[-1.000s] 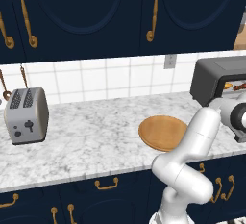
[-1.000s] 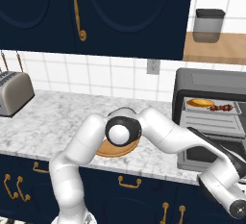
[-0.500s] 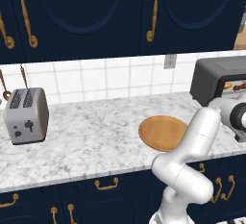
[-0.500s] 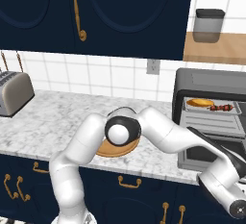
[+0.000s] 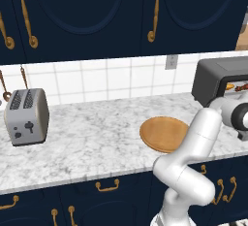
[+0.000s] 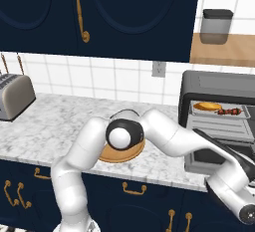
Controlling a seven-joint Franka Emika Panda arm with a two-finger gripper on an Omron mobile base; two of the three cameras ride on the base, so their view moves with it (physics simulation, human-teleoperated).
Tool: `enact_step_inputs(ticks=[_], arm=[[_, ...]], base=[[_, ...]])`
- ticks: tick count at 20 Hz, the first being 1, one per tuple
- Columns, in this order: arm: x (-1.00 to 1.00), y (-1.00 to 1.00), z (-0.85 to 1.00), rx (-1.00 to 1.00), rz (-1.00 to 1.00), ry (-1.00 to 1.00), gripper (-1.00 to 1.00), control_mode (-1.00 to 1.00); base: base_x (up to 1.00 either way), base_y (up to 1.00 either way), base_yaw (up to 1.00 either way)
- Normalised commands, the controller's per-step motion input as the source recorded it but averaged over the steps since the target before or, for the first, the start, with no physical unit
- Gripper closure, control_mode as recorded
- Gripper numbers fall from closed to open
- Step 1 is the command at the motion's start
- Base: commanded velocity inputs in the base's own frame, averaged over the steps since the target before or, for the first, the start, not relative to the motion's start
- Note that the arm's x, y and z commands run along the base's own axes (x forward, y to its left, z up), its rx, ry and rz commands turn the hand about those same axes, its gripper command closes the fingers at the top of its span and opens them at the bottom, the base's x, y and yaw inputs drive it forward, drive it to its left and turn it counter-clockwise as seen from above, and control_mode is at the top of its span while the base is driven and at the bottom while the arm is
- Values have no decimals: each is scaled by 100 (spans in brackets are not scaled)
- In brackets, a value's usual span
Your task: Pick up the kebab skewer and baguette bread, and place them inside the toaster oven. Close the toaster oven door and start by setting the timer.
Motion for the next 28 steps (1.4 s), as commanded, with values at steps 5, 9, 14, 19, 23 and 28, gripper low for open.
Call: enact_step_inputs(ticks=[5,9,14,19,23,28], arm=[[31,8,36,0,0,-3,-100,-100],[36,10,40,0,0,-6,-100,-100],[38,15,44,0,0,-7,-100,-100],[39,17,44,0,0,-6,-100,-100],[38,13,47,0,0,-6,-100,-100],[39,9,55,0,0,-7,-100,-100]], base=[[0,0,0],[0,0,0],[0,0,0],[0,0,0],[0,0,0],[0,0,0]])
